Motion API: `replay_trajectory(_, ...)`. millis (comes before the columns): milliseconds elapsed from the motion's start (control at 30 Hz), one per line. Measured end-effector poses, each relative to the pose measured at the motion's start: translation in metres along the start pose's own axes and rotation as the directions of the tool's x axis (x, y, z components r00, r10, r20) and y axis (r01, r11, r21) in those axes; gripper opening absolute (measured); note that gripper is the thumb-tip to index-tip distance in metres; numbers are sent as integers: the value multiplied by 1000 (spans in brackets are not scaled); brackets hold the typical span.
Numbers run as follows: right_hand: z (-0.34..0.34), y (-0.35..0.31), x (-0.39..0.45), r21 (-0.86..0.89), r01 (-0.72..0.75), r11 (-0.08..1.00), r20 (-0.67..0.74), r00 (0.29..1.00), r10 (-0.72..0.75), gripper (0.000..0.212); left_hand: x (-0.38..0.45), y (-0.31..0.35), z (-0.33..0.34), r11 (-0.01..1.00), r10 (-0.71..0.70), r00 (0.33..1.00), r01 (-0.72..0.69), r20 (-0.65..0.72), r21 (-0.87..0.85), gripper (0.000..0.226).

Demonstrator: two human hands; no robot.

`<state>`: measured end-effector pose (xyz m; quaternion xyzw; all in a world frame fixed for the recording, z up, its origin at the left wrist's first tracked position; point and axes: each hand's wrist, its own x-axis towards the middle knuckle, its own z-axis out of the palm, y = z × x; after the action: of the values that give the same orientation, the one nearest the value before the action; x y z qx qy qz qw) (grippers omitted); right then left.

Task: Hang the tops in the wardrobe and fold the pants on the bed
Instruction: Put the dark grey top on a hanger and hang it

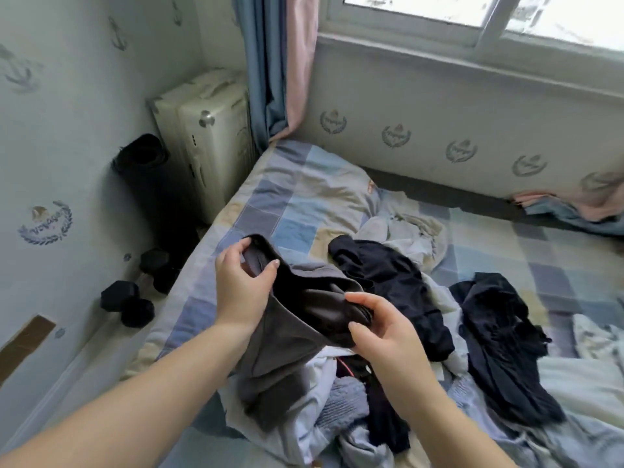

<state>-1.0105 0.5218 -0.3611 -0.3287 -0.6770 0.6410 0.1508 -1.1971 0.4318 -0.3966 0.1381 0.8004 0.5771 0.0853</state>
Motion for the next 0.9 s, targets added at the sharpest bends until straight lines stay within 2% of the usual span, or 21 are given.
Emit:
replay_trajectory(67, -28, -23, -31, 4, 42, 999, 4, 999, -42, 43, -29, 37, 10, 998, 55, 998, -55, -3, -4, 57)
replay_trajectory(200, -97, -56, -116, -75, 112, 991, -50, 992, -116, 38, -118, 113, 24, 970, 244, 964, -242, 103, -31, 60)
replay_trajectory(300, -145, -72, -177, -214, 138, 967, -31, 988, -148, 33, -180, 162, 36, 915, 402, 895, -399, 194, -60, 64)
replay_trajectory(400, -200, -86, -244, -407, 180, 895, -21, 978, -207, 36, -247, 214, 57, 852, 521, 808, -513, 276, -106, 66)
replay_trajectory(600, -294, -108, -353, -622, 190, 760, -85, 948, -307, 27, -354, 307, 96, 745, 666, 671, -615, 325, -258, 69)
replay_trajectory(700, -338, -117, -396, -623, 137, 770, -195, 927, -322, 21, -398, 353, 111, 677, 735, 594, -668, 327, -308, 69)
replay_trajectory(767, -364, -124, -417, -647, 76, 759, -315, 879, -357, 30, -423, 378, 119, 652, 757, 550, -667, 353, -359, 69)
replay_trajectory(833, -391, -131, -435, -722, -22, 691, -428, 799, -422, 47, -452, 401, 127, 623, 779, 483, -663, 399, -415, 68)
replay_trajectory(900, -410, -140, -450, -718, -100, 689, -488, 777, -396, 66, -485, 423, 134, 578, 811, 400, -658, 426, -483, 68)
